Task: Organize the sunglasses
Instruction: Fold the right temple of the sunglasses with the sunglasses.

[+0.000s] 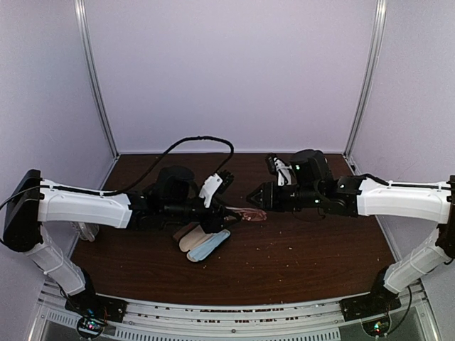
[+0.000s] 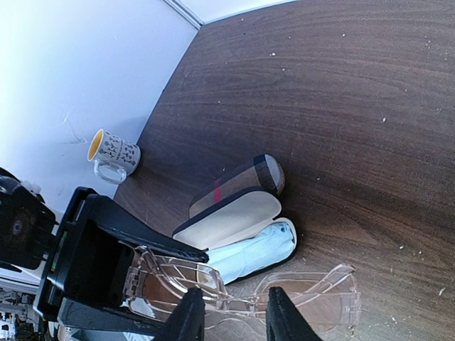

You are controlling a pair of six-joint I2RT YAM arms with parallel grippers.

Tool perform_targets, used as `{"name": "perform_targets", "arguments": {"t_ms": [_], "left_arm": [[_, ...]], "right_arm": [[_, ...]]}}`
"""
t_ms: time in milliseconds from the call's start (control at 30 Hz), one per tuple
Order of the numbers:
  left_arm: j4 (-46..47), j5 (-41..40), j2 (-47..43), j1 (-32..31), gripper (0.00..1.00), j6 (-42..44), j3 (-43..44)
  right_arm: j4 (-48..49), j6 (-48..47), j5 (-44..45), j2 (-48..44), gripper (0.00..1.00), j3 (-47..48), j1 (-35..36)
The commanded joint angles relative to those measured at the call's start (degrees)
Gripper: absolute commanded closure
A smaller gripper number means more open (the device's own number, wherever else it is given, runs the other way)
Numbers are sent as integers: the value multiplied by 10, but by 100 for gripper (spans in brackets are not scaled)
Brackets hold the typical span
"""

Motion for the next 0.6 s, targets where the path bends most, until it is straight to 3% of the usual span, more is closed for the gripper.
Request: {"name": "perform_targets", "arguments": {"t_ms": [0,267,433,567], "left_arm": [[41,12,-19,3,83,-9,-1],[47,17,-22,3,83,-13,-8],[54,5,-34,3,83,-6,-28],[53,-20,-52,3,83,-2,-41]], "right_arm": [[28,22,-16,6,69,-23,5],[-27,-18,-6,-11,69,-11,5],[-87,-53,42,-52,61,-12,-13],[-76,-23,52,-91,58,-54,-30]]}}
